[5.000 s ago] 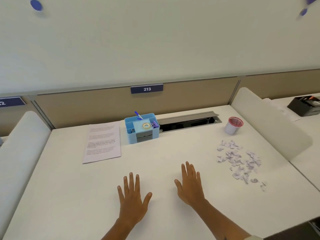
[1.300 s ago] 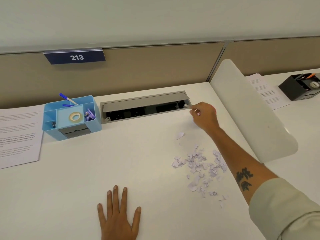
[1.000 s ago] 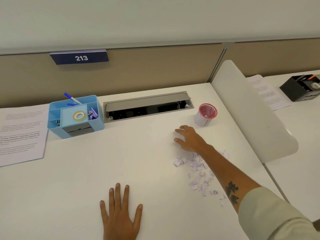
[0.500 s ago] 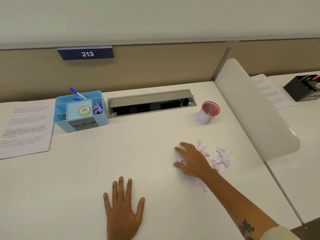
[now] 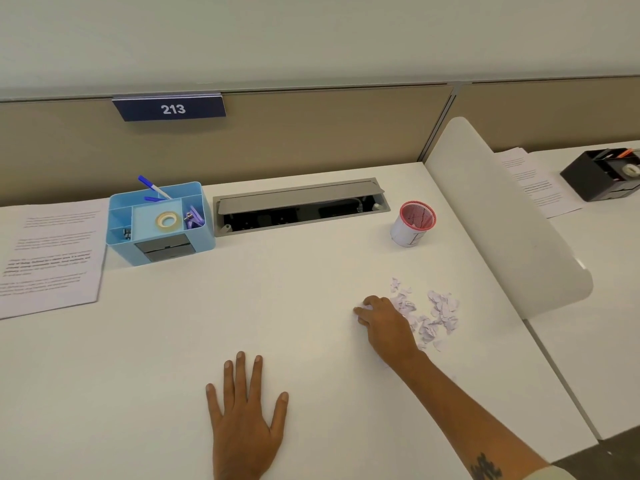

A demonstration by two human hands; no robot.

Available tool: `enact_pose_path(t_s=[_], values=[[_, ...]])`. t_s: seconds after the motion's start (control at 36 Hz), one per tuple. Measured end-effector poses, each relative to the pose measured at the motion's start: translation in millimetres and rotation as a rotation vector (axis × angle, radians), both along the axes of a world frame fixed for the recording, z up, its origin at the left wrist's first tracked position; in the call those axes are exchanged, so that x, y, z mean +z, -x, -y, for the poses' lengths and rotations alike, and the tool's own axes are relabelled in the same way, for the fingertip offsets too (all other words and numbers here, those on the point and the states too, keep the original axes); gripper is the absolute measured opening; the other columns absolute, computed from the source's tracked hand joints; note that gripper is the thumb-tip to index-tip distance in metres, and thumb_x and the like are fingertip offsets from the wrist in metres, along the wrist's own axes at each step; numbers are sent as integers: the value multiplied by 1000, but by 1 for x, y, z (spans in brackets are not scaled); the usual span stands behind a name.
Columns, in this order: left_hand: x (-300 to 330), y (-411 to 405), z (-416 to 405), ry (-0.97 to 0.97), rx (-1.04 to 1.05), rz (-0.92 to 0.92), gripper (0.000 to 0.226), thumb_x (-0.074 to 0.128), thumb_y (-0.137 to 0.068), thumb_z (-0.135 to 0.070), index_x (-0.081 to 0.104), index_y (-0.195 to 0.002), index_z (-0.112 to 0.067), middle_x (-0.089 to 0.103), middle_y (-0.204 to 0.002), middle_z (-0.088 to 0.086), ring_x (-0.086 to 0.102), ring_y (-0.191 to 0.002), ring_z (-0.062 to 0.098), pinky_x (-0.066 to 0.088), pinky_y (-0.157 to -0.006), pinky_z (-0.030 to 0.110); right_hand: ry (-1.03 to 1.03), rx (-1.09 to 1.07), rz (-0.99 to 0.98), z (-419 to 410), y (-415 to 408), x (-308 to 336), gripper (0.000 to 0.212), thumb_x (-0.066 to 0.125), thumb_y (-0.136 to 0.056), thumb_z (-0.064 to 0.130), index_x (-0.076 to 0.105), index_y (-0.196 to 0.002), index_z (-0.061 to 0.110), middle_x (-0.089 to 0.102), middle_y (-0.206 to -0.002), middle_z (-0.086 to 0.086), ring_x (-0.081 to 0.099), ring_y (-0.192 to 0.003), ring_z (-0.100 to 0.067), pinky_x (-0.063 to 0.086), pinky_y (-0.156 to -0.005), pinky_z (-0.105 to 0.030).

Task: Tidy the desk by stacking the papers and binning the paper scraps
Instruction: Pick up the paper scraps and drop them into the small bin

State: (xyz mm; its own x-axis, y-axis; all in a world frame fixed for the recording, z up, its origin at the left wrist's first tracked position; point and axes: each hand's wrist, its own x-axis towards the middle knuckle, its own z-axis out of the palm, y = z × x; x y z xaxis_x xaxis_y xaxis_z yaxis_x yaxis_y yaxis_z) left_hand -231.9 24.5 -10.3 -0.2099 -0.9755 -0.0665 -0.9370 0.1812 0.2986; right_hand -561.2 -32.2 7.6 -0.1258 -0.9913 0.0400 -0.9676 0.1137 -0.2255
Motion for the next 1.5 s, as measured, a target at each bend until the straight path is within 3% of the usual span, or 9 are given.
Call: enact_pose_path(t_s=[0.17,0.36,0.67,0.83,0.89,1.03,1.11,1.39,1.5], values=[[-1,0,1,-3,-1,-1,84,37,-96,-67,24,-168,-26,8,-179,1,10,-165,26,14,-129,64,-4,6,32,3,1,-9,16,69,-88,-5,78,-95,6,64,-90,-3,59,-81,-23,54,-54,-37],[-1,0,1,-9,-3,2,84,37,-96,-67,24,-168,-26,8,-179,2,11,-165,26,15,-129,65,-12,-22,117,8,3,-8,17,64,-92,-4,69,-76,0,58,-79,-7,58,-73,-26,54,-59,-41],[0,0,2,-24,-2,-6,84,37,-96,-68,23,-169,-26,7,-179,0,10,-165,26,15,-129,65,-22,-323,428,46,41,43,7,81,-86,9,87,-85,11,81,-84,-8,73,-77,-22,50,-74,-26],[-1,1,3,-25,6,-9,84,30,-97,-71,27,-168,-26,11,-179,0,13,-165,26,13,-129,64,146,-516,739,89,83,85,31,80,-82,1,80,-68,29,74,-60,3,68,-62,-16,60,-78,-33],[-2,2,4,-27,11,-6,85,24,-97,-73,28,-167,-26,12,-179,0,15,-165,26,12,-130,63,223,-571,806,107,99,99,25,83,-82,2,81,-75,25,74,-63,-1,67,-64,-18,60,-80,-34],[-3,3,5,-30,16,-7,86,20,-97,-75,33,-166,-25,16,-178,2,19,-163,27,15,-129,64,339,-637,691,149,136,124,11,82,-83,8,86,-93,8,79,-84,-10,69,-80,-17,55,-79,-28],[-3,3,6,-29,15,-6,86,20,-97,-75,34,-166,-25,17,-178,2,20,-163,27,16,-128,65,320,-614,580,165,153,125,9,80,-82,7,86,-88,8,82,-89,-10,76,-86,-22,62,-87,-35],[-3,3,6,-31,19,-8,86,20,-97,-75,35,-165,-25,18,-178,2,20,-163,27,17,-128,65,167,-577,396,176,169,109,24,79,-88,12,83,-111,4,80,-115,-15,73,-109,-32,57,-97,-35],[-3,3,5,-30,20,-19,86,21,-97,-75,35,-165,-24,18,-177,2,20,-163,27,15,-129,64,167,-575,390,172,167,109,25,79,-86,10,83,-111,6,80,-113,-15,74,-107,-32,59,-95,-35]])
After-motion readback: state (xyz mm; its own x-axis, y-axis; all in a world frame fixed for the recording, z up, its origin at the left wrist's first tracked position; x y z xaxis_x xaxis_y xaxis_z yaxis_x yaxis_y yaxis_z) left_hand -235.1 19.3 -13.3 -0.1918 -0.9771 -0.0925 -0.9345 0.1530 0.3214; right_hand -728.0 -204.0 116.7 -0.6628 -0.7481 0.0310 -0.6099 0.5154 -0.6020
